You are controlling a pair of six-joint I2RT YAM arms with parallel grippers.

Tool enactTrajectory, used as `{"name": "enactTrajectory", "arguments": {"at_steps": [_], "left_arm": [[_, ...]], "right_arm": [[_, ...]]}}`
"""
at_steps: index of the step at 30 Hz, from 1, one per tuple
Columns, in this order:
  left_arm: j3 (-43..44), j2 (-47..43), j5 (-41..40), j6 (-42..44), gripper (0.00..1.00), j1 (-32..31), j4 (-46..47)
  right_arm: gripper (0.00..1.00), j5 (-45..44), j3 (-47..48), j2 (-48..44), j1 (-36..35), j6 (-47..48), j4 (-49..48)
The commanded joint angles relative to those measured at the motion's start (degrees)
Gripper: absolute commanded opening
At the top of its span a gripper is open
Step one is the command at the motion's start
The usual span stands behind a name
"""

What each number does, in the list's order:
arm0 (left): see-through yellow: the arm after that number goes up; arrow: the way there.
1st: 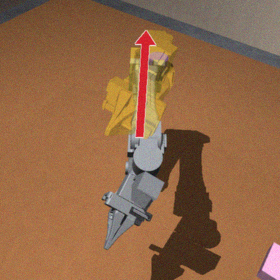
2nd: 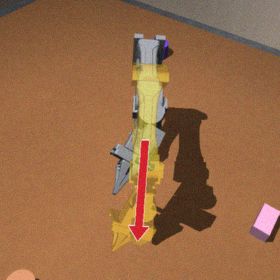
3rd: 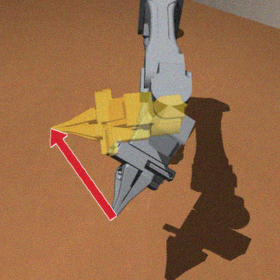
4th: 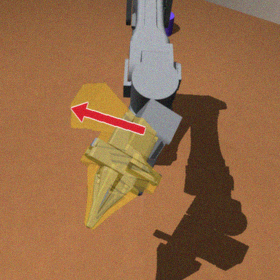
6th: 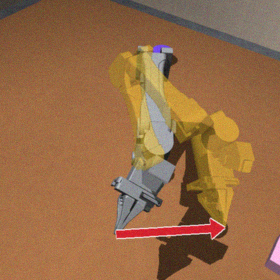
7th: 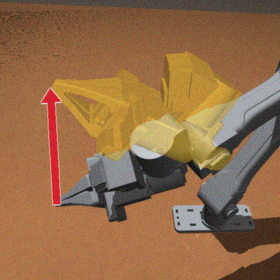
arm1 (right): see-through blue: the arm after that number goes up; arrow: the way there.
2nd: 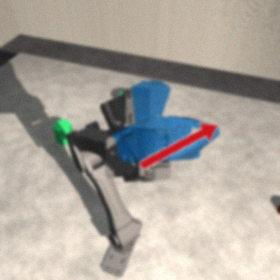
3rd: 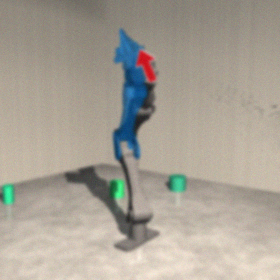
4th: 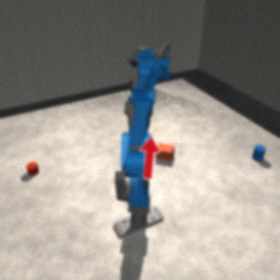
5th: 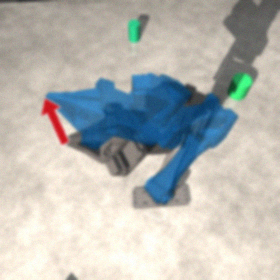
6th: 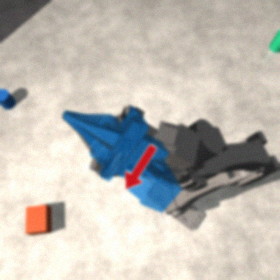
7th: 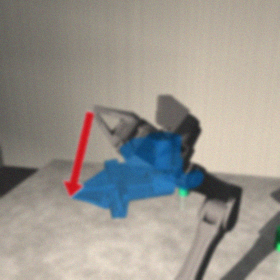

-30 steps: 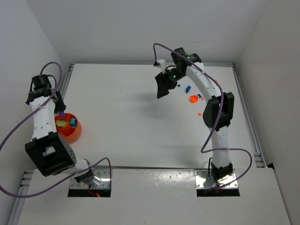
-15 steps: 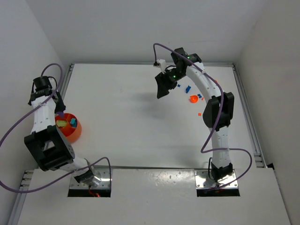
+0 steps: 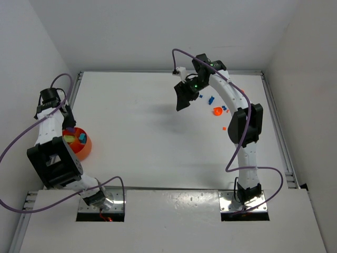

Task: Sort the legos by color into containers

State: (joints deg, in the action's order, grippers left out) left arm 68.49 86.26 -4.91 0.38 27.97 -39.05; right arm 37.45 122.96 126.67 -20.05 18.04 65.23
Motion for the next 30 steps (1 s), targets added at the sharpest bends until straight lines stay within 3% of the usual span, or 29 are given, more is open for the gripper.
{"name": "enactTrajectory", "arguments": {"at_steps": [1,7,12,18,22,23,27,30], "left_arm": [[-0.4,-0.2,1.6,1.1,0.31,0.6,0.8],[-0.4,-0.2,1.6,2.3,0.49,0.0,0.3],[0.8,-0.9,1.6,2.8,0.52,-2.0,0.3],[5.9,-5.9,9.6,2.2,0.53,-4.1,-0.2],[11.8,-9.7,14.9,2.2,0.57,-10.9,-0.2],[12.7,-10.2,15.4,2.2,0.65,-12.5,-0.2],[16.1,-11.4,16.9,2.9,0.82,-21.3,0.4],[19.0,-9.6,14.4,1.7,0.91,-24.7,0.4]], "right_arm": [[0.75,0.0,0.0,0.5,0.0,0.8,-0.7],[0.75,-0.5,0.0,0.5,0.0,0.8,-0.7],[0.75,-0.5,0.0,0.5,0.0,0.8,-1.2],[0.75,-3.9,-1.1,0.5,1.5,-1.4,-4.5],[0.72,-13.6,-1.1,1.2,5.1,-9.1,-10.4],[0.72,-16.2,0.5,1.8,7.0,-10.2,-11.4],[0.72,-30.5,7.0,6.8,12.1,-13.5,-16.3],[0.83,-38.1,11.3,11.2,15.0,-16.5,-19.0]]}}
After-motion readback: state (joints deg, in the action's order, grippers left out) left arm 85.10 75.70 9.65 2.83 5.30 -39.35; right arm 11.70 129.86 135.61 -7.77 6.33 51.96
